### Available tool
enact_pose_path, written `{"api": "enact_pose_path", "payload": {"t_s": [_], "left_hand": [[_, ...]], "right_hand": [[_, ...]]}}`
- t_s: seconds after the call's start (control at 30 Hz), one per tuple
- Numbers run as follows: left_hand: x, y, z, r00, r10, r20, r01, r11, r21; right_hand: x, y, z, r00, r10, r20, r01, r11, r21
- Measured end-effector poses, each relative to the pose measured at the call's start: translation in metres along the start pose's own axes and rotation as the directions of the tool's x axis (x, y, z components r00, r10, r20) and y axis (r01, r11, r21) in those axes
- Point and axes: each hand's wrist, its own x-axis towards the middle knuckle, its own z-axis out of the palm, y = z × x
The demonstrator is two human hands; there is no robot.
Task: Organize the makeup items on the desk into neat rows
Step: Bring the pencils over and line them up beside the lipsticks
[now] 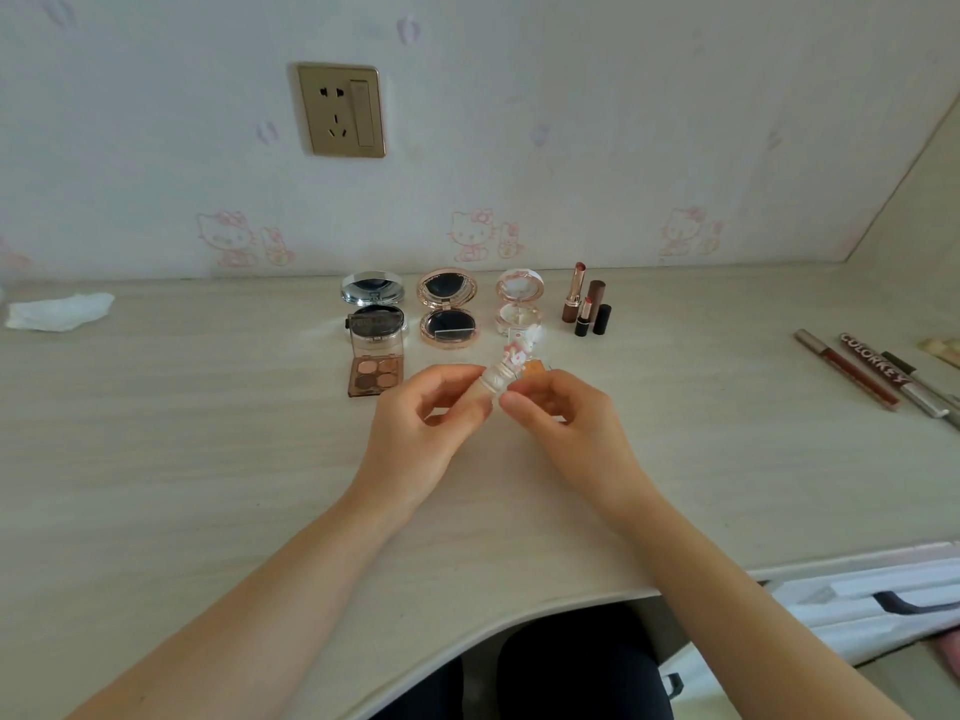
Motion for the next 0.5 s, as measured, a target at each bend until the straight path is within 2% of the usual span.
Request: {"api": "enact_pose_path", "payload": {"t_s": [0.1, 0.3, 0.4, 0.5], "left_hand": [[-0.003, -0.004, 0.002, 0.997, 0.060, 0.042, -0.063, 0.996, 0.058], [-0.007, -0.008, 0.005, 0.964, 0.251, 0.090, -0.264, 0.947, 0.181], [-0.010, -0.007, 0.006, 0.956, 0.284, 0.071, -0.292, 0.927, 0.235], [-0.011, -0.005, 0.006, 0.965, 0.261, 0.017, -0.257, 0.934, 0.248]], "right_hand": [[-0.003, 0.001, 0.003, 1.000, -0.007, -0.008, 0.008, 0.992, 0.125], [-0.008, 0.005, -0.001, 0.999, 0.025, -0.031, -0.017, 0.968, 0.251], [-0.010, 0.005, -0.003, 0.999, 0.017, -0.033, -0.008, 0.966, 0.258], [-0.010, 0.003, -0.005, 0.999, 0.021, -0.034, -0.010, 0.955, 0.297]]}}
